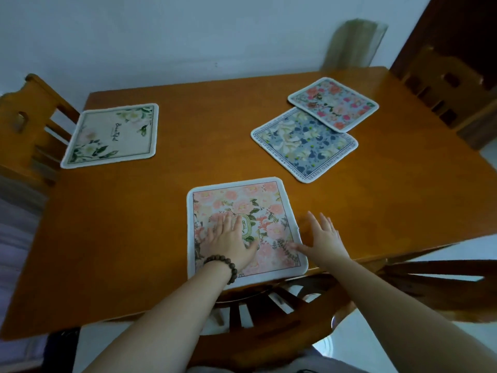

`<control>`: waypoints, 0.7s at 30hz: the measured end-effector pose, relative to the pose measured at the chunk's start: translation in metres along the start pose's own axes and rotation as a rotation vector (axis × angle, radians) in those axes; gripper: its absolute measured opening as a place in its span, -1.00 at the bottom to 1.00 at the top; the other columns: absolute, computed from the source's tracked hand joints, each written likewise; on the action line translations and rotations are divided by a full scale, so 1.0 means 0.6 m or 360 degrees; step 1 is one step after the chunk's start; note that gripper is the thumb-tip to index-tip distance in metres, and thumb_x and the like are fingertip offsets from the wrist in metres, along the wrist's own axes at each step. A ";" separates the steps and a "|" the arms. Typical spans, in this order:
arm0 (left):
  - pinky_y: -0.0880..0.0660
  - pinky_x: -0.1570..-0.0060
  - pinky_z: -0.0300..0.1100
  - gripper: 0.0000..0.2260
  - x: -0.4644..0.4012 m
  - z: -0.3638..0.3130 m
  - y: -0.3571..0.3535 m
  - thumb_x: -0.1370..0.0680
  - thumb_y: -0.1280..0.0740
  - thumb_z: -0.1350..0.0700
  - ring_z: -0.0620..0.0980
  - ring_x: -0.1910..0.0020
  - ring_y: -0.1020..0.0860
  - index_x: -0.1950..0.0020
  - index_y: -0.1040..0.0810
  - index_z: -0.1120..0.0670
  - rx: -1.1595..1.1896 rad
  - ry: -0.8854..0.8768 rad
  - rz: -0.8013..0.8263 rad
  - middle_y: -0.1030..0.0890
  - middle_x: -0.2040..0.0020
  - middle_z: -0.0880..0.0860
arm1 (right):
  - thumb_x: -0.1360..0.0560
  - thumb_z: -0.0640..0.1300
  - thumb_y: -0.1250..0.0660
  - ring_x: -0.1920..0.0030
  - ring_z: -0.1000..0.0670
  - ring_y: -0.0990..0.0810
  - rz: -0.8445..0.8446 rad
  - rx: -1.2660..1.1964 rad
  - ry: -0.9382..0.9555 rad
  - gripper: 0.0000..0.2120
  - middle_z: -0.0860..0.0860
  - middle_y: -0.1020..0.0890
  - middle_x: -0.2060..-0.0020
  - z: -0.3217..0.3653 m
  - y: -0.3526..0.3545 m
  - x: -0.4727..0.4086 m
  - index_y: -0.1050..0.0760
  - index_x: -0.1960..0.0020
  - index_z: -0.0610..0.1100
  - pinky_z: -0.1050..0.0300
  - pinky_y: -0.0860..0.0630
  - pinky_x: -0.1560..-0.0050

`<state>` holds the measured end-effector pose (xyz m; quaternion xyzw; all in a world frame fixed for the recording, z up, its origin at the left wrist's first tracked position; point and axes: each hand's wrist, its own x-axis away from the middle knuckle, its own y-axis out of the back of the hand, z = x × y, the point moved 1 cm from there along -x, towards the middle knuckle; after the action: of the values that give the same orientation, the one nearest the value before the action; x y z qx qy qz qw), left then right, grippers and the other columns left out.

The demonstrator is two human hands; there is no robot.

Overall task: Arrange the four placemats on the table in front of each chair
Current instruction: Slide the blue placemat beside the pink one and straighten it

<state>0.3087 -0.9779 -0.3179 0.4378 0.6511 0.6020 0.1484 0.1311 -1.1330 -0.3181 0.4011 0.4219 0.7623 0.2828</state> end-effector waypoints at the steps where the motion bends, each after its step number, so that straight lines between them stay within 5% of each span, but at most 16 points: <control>1: 0.19 -0.44 0.11 -0.25 -0.007 -0.012 0.000 -0.49 0.02 -0.38 0.05 -0.53 0.19 -0.56 0.10 -0.04 0.0017 -0.0034 0.0012 0.17 -0.57 0.04 | -0.37 0.35 -0.33 -0.53 -0.11 0.16 -0.0032 0.0005 -0.0032 -0.05 -0.04 0.09 -0.56 -0.007 0.006 0.001 0.14 -0.54 0.11 -0.18 0.09 -0.46; 13: 0.13 -0.45 0.16 -0.30 -0.042 -0.157 0.006 -0.49 -0.05 -0.32 0.07 -0.53 0.11 -0.54 -0.06 -0.01 0.0041 -0.0209 -0.0077 -0.02 -0.57 0.07 | -0.51 0.24 -0.22 -0.54 -0.14 0.10 -0.0295 0.0043 -0.0359 -0.27 -0.08 0.04 -0.55 -0.123 0.095 0.018 0.03 -0.54 0.08 -0.23 0.03 -0.45; 21: 0.10 -0.44 0.13 -0.23 -0.064 -0.272 0.000 -0.48 -0.01 -0.37 0.02 -0.53 0.15 -0.56 0.06 0.02 0.0019 -0.0149 -0.0144 0.05 -0.58 0.04 | -0.53 0.20 -0.22 -0.53 -0.14 0.12 -0.0307 0.0014 -0.0263 -0.30 -0.11 0.07 -0.55 -0.209 0.159 -0.026 0.00 -0.54 0.04 -0.22 0.03 -0.47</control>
<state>0.2131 -1.1133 -0.2932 0.4364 0.6662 0.5696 0.2031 0.0240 -1.2434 -0.2815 0.4213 0.4372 0.6941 0.3869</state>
